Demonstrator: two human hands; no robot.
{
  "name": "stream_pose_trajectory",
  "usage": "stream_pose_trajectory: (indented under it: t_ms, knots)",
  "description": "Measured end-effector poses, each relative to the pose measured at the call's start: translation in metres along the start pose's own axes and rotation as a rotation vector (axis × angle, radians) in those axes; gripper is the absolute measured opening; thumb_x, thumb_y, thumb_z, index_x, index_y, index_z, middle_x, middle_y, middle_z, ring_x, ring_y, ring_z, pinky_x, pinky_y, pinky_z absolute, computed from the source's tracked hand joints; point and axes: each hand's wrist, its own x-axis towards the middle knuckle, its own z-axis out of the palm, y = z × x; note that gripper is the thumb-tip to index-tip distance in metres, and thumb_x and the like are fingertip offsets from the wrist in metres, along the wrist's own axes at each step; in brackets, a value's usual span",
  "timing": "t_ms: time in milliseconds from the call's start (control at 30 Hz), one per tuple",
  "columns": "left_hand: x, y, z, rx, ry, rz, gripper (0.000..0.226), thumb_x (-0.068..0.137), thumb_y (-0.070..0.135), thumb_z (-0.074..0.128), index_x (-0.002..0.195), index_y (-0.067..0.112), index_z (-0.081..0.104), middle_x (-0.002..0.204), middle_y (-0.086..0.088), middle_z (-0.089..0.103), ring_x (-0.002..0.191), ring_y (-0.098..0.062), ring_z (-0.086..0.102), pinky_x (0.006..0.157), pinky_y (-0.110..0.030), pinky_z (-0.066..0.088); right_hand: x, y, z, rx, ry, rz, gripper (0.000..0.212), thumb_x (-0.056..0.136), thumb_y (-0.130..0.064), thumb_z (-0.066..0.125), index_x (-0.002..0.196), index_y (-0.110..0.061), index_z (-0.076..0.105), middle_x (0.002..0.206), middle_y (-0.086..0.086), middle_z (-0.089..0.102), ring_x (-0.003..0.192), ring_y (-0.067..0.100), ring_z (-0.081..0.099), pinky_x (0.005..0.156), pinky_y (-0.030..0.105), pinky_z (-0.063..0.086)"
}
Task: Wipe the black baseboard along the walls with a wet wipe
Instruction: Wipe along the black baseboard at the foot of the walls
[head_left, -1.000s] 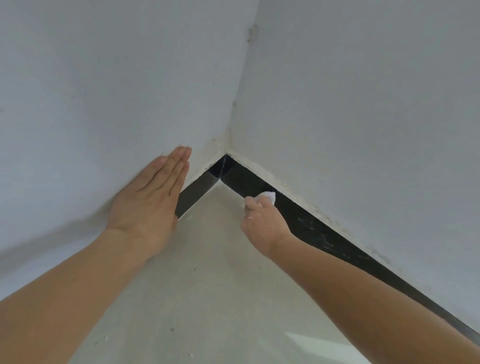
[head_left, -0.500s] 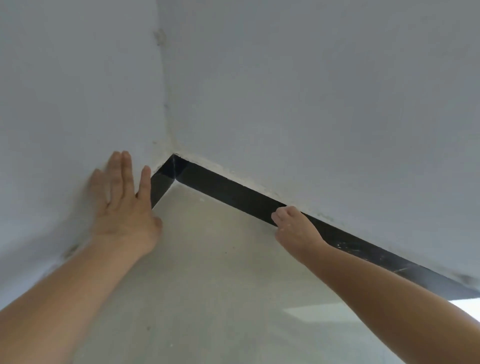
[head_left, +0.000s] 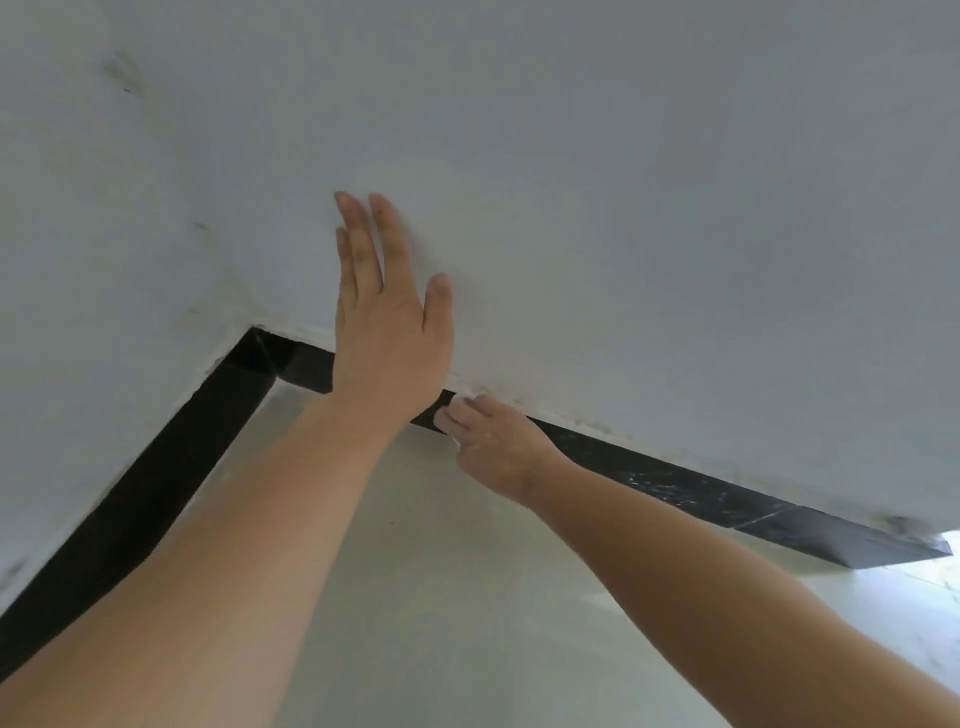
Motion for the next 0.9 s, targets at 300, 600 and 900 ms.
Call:
stream_pose_trajectory:
  t_ms: [300,600,900]
  knots:
    - [0.0,0.01,0.017,-0.106,0.042,-0.048,0.077,0.1,0.039,0.034,0.148,0.008,-0.018,0.153,-0.01,-0.03,0.145,-0.02,-0.017,0.113,-0.026,-0.007,-0.123,0.004,0.065,0.046,-0.361,0.023,0.031,0.092,-0.008,0.052,0.121,-0.006,0.063,0.149,0.016,0.03,0.136,0.033,0.025,0.113,0.041,0.02]
    - [0.002,0.012,0.011,-0.095,-0.021,-0.08,0.084,0.097,0.049,0.034,0.147,0.01,-0.02,0.152,-0.008,-0.034,0.145,-0.015,-0.016,0.12,-0.035,-0.001,-0.03,-0.022,0.023,0.113,0.033,-0.056,0.019,0.087,-0.02,0.059,0.098,-0.019,0.074,0.126,0.004,0.054,0.123,0.026,0.045,0.099,0.033,0.039]
    - [-0.001,0.008,0.005,-0.049,-0.026,-0.078,0.081,0.098,0.048,0.035,0.148,0.013,-0.018,0.154,-0.005,-0.03,0.146,-0.013,-0.012,0.12,-0.04,0.007,-0.02,-0.012,0.058,-0.044,-0.026,-0.066,0.034,0.09,-0.033,0.052,0.12,-0.026,0.065,0.139,-0.008,0.046,0.124,0.016,0.046,0.093,0.028,0.039]
